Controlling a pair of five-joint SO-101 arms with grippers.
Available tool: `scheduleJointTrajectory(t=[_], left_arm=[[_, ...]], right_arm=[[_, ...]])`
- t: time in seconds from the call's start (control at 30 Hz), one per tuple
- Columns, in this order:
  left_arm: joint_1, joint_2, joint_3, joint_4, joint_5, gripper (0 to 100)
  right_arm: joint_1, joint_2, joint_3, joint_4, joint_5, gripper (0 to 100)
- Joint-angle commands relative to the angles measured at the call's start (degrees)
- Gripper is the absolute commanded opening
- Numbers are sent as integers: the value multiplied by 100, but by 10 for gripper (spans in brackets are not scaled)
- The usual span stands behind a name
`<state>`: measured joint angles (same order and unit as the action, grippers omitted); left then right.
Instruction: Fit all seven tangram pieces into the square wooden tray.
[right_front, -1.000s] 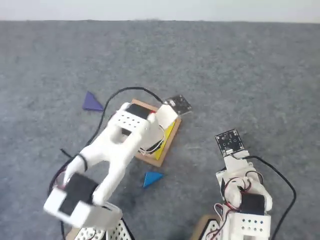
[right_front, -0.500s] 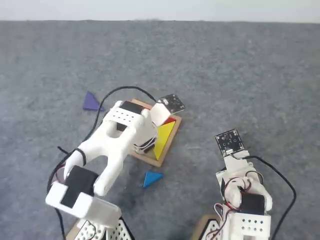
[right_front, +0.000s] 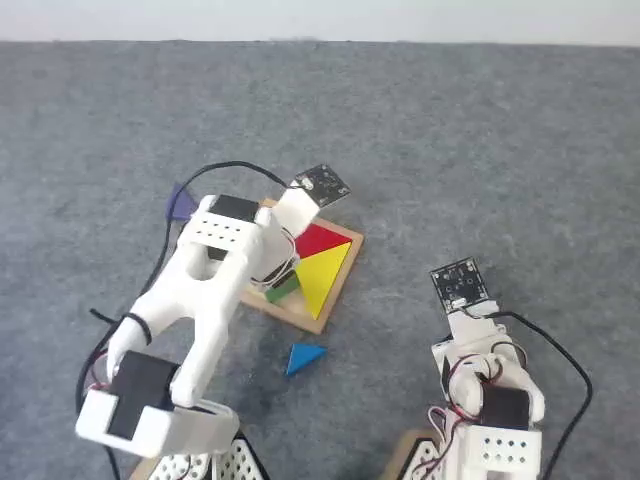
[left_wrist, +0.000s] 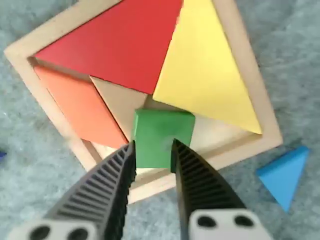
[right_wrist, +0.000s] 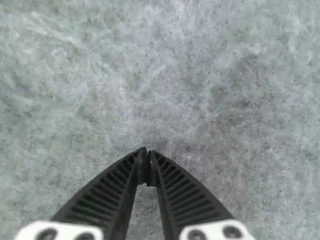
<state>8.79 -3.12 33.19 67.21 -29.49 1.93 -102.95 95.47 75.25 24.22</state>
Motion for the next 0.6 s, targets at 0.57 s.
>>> scheduleJointTrajectory(t=[0.57], left_arm=[[-580,-598,884,-1327,967,115]], right_arm=[[-22,-92,97,13,44,8]])
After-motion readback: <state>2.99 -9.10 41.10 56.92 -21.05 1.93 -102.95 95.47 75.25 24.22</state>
